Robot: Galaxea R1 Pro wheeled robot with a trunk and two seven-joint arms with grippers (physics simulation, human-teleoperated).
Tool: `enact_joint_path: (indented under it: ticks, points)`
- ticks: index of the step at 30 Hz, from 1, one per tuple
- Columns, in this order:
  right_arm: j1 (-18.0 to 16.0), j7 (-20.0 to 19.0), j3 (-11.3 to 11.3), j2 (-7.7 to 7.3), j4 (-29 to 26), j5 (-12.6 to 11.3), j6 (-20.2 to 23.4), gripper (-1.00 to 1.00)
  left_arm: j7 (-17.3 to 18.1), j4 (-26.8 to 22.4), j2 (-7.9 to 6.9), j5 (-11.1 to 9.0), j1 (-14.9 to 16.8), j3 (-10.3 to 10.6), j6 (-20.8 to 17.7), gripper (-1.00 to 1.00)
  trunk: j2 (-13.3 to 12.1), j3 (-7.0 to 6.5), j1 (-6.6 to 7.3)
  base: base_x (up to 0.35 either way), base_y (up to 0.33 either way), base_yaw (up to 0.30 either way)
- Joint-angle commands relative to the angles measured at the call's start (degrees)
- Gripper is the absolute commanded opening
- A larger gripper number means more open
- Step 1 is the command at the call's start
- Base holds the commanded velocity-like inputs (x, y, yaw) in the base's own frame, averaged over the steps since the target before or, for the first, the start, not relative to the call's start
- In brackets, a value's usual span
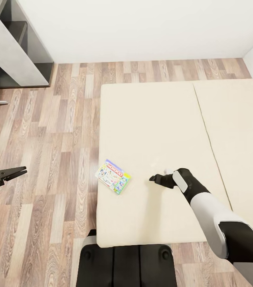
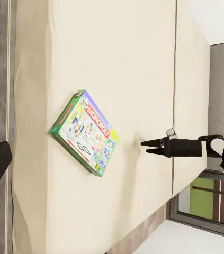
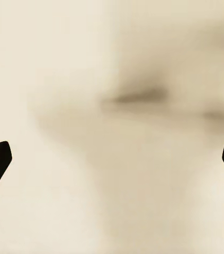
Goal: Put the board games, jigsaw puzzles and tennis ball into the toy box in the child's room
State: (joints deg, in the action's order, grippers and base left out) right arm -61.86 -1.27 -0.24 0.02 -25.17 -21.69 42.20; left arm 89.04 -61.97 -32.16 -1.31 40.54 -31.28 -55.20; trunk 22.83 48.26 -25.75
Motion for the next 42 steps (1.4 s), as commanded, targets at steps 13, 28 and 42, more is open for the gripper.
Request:
enact_joint_path:
  ticks: [13,28,42]
  points:
    - [-0.02,-0.13,-0.02,-0.02,-0.06,0.16,0.25,1.00,0.26,0.00,-0.01,0.08,0.00,0.00,-0.61,1.00,0.09,0.06,-0.03,0.000,0.000,0.000]
    - [-0.01,-0.13,-0.02,-0.02,-0.06,0.16,0.25,1.00,0.26,0.00,-0.01,0.08,0.04,-0.01,-0.61,1.00,0.09,0.06,-0.03,0.000,0.000,0.000]
    - [-0.01,-0.13,-0.08,0.01,-0.06,0.16,0.25,1.00,0.27,0.00,-0.01,0.08,0.04,0.00,-0.61,1.00,0.09,0.06,-0.03,0.000,0.000,0.000]
